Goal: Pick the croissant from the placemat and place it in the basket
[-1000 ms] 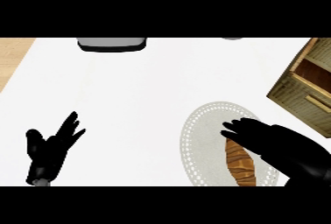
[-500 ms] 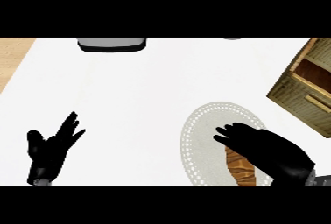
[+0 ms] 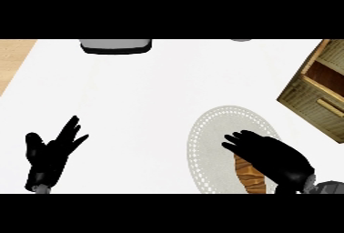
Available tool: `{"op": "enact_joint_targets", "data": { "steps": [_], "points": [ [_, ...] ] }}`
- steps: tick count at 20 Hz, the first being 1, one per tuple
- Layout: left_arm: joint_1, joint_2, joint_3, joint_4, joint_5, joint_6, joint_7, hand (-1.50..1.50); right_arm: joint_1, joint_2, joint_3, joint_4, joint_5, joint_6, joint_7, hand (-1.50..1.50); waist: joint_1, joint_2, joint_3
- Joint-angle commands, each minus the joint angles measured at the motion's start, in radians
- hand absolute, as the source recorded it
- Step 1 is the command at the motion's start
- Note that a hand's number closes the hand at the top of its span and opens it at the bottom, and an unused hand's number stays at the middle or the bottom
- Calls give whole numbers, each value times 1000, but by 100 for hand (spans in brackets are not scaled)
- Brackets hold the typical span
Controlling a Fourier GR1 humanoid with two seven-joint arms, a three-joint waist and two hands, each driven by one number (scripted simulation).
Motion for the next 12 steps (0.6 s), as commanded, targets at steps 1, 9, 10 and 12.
{"op": "enact_joint_targets", "data": {
  "steps": [1, 9, 10, 12],
  "points": [
    [18, -14, -14, 101, -7, -14, 51, 0, 5, 22, -5, 30, 24, -22, -24, -150, -3, 13, -15],
    [56, -37, -24, 95, -47, 3, 16, 0, 20, 75, 30, 74, 97, -58, -13, -150, -5, 12, -16],
    [89, -17, -32, 6, -37, -12, 52, 0, 28, 66, 36, 85, 98, -63, -52, 150, 3, 10, -15],
    [62, -64, -51, 60, -60, 21, 37, 0, -42, 52, 42, 107, 128, -81, -120, 150, 4, 13, -15]
  ]
}}
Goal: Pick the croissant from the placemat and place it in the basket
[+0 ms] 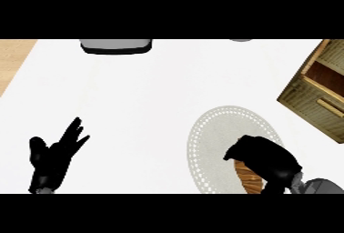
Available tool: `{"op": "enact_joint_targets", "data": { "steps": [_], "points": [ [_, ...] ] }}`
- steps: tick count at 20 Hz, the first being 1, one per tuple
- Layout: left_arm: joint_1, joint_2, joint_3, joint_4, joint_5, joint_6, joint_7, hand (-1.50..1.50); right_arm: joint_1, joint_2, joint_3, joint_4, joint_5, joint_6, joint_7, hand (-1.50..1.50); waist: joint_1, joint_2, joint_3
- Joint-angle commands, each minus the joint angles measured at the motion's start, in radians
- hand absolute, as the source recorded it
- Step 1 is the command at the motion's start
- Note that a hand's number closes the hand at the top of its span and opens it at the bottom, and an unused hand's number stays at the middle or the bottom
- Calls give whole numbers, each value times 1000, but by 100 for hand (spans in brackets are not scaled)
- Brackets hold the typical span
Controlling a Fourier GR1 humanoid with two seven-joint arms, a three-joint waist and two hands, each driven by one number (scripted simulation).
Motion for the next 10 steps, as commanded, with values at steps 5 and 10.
{"op": "enact_joint_targets", "data": {
  "steps": [5, 10],
  "points": [
    [49, -25, -16, 94, -2, -17, 39, 0, -20, -2, 46, 66, 136, -135, -102, 150, 2, 15, -15],
    [39, -4, 10, 130, -3, -30, 38, 0, 122, -198, -11, -96, 99, -174, -236, 150, -44, 10, -16]
  ]
}}
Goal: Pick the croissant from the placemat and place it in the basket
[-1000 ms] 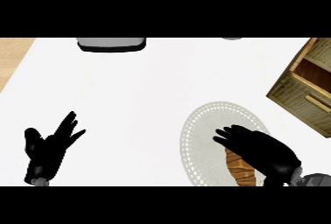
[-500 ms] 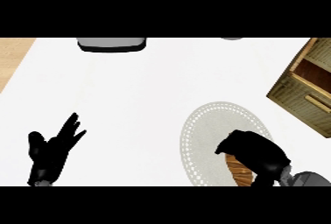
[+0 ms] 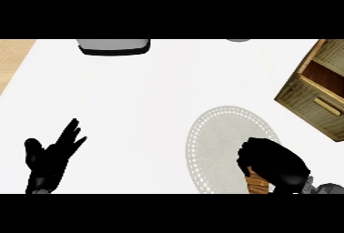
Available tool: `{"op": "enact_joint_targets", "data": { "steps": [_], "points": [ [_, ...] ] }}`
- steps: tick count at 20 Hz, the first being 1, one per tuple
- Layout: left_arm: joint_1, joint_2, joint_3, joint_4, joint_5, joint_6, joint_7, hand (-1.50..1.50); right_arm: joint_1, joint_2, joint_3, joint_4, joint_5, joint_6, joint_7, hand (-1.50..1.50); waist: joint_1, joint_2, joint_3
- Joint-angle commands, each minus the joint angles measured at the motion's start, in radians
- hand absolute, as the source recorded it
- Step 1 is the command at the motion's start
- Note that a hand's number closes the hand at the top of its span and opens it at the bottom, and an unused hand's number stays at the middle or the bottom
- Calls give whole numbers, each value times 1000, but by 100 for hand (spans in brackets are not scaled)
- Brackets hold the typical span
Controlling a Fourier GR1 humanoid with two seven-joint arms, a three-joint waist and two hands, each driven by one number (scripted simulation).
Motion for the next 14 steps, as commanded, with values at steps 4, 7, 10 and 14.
{"op": "enact_joint_targets", "data": {
  "steps": [4, 7, 10, 14],
  "points": [
    [130, -22, -8, 32, -9, 40, 38, 0, 259, -367, -119, -180, -74, -136, -293, 150, -102, -6, -12],
    [133, -10, 16, 55, 17, 7, 25, 0, 354, -447, -218, -190, -105, -267, -384, 150, -94, 3, -13],
    [175, 5, 19, -8, 8, 26, 50, 0, 444, -485, -338, -155, -218, -370, -493, 150, -102, -2, -11],
    [175, -15, 17, -4, 7, 32, 27, 0, 516, -454, -423, -159, -515, -289, -592, 150, -107, 6, -14]
  ]
}}
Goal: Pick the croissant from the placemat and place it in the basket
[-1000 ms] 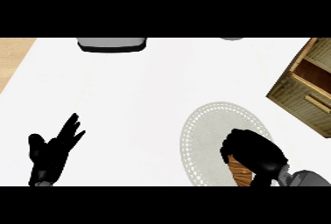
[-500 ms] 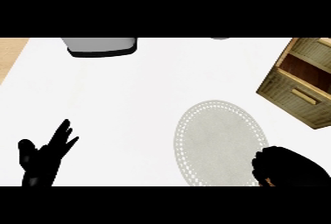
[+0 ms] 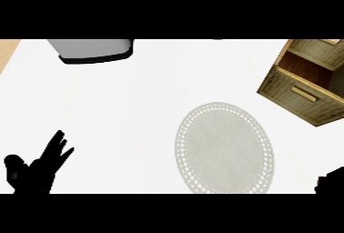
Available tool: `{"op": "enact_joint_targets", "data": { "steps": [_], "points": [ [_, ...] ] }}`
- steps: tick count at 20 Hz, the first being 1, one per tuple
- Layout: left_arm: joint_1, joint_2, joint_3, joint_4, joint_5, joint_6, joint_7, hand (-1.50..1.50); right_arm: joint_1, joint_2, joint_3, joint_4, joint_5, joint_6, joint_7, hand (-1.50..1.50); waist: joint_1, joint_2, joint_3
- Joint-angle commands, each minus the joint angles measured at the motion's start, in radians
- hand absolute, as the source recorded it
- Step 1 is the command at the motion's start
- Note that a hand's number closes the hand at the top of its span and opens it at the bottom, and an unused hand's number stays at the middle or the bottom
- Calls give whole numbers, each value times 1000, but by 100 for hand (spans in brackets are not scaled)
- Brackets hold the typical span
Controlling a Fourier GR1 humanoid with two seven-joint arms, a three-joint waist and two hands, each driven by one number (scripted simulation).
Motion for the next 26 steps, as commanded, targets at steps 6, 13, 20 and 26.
{"op": "enact_joint_targets", "data": {
  "steps": [6, 13, 20, 26],
  "points": [
    [55, 16, -5, 23, 7, -11, 60, 0, 120, 64, -208, -51, -655, 179, -159, 150, -9, 18, -18],
    [56, 24, -1, 32, 11, -22, 65, 0, 102, -93, -559, 77, -1039, 387, -90, 150, -1, 18, -23],
    [6, 10, -33, 46, -9, -19, 92, 0, 21, -287, -805, 280, -1411, 574, 157, 150, 40, 24, -22],
    [-62, -21, -61, 121, -33, -31, 66, 0, -48, -443, -884, 562, -1562, 717, 305, 150, 93, 35, -18]
  ]
}}
